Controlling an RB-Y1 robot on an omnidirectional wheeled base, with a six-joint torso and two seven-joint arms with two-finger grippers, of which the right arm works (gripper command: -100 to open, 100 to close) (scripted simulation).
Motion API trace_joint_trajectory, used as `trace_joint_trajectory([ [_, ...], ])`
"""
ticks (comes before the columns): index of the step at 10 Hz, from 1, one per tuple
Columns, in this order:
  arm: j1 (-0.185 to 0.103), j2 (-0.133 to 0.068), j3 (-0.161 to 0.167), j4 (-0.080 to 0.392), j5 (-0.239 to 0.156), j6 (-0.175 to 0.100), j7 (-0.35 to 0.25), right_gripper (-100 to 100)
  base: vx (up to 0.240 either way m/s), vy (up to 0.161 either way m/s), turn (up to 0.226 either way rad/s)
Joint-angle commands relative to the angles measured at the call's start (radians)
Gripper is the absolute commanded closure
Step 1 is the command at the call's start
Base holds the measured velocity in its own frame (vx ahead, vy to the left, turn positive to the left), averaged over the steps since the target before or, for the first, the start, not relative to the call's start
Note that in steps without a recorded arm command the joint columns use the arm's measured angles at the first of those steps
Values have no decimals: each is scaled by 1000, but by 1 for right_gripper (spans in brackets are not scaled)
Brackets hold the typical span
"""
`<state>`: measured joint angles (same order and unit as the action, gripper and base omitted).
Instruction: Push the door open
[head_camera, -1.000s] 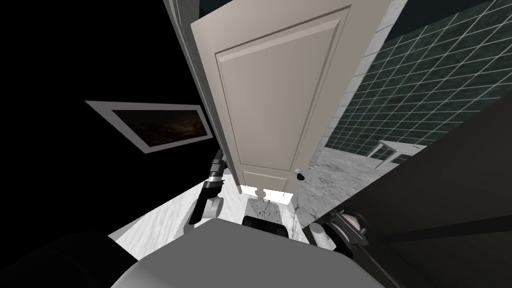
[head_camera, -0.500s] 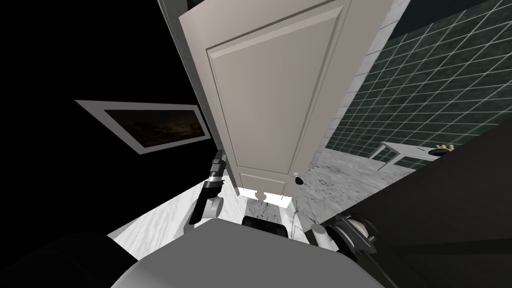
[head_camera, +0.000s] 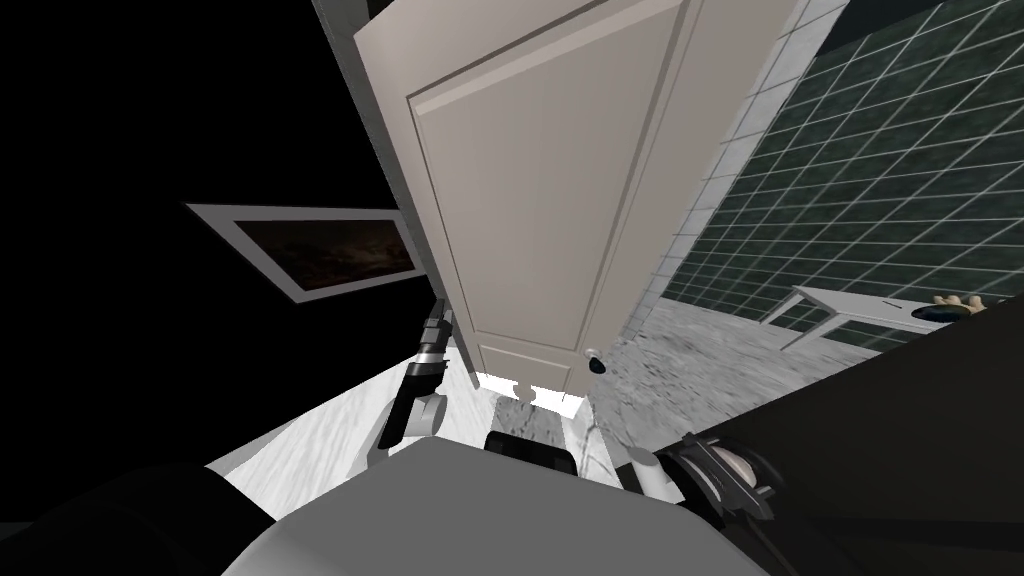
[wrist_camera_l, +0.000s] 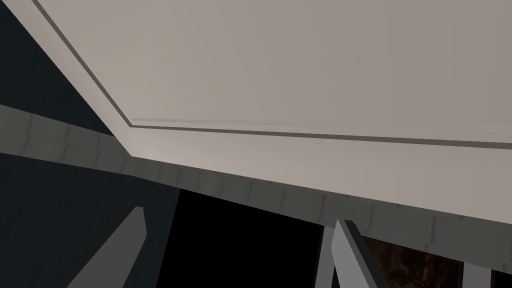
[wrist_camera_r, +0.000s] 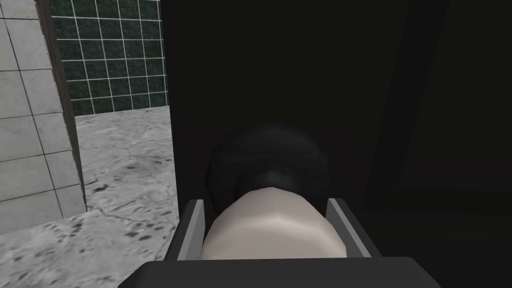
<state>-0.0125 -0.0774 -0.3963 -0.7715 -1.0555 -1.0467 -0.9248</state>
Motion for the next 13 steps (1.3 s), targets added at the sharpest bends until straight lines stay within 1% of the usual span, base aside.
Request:
trace_joint_trajectory([
  [1,-1,-10,-34,9,-2,-16,4,100,3,-74,63],
  [6,-34,-24,-117,58,1,-45,3,100,-2,-84,65],
  [8,-34,-24,-117,58,1,-45,3,100,7,-50,21],
  [12,-62,-36,-190,101,3,-70,2,100,3,-61,65],
  [13,-62,-36,-190,101,3,-70,2,100,11,-83,37],
])
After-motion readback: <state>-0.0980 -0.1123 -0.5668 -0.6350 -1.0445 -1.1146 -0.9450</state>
